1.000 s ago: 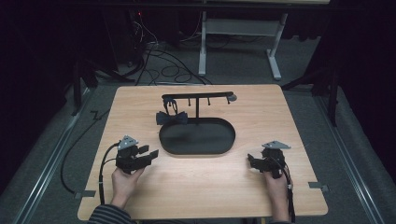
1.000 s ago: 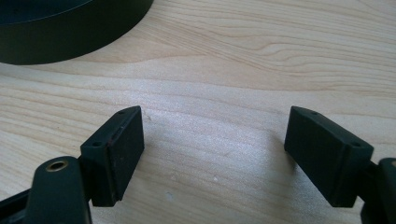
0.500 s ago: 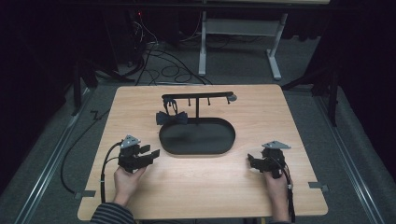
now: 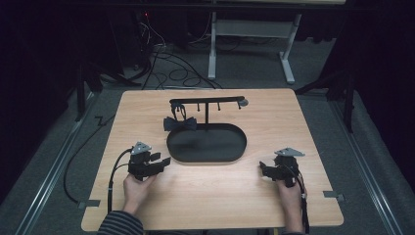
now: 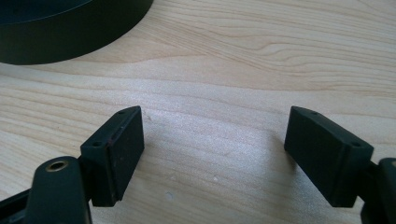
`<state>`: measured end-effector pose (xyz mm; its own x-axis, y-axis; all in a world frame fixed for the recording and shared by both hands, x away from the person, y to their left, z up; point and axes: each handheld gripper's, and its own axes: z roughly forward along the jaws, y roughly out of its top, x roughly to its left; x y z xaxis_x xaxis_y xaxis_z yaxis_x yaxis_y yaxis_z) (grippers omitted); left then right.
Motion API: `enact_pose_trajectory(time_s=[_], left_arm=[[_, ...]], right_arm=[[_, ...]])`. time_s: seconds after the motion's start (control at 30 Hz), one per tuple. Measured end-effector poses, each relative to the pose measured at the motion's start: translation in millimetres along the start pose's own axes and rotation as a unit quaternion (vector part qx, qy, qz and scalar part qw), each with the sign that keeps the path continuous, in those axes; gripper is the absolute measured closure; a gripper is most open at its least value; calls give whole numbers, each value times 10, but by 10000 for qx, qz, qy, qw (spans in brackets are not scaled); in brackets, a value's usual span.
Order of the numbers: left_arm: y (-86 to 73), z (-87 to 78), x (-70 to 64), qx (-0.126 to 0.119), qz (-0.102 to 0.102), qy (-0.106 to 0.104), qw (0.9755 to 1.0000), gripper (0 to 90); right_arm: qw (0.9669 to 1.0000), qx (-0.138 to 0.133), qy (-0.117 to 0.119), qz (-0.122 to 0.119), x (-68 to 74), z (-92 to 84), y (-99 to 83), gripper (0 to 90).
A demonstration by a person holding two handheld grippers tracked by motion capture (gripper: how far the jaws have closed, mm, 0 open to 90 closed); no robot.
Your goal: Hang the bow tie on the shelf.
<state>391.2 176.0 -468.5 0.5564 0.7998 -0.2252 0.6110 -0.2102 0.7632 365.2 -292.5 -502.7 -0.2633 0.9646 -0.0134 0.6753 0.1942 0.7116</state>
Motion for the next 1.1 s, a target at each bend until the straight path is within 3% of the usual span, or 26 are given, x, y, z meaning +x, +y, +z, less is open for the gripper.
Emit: enact_pose_trajectory(time_s=[0.17,0.6,1.1], left_arm=[[-8,32,3,40,49,37,10000,476],[-72,105,64,36,-110,151,9998,479],[-122,216,78,145,-19,385,9991,481]], right_arm=[[10000,-11,3,6,0,1,-1,210],[10000,-11,2,5,0,1,-1,210],[10000,-11,3,6,0,1,-1,210]])
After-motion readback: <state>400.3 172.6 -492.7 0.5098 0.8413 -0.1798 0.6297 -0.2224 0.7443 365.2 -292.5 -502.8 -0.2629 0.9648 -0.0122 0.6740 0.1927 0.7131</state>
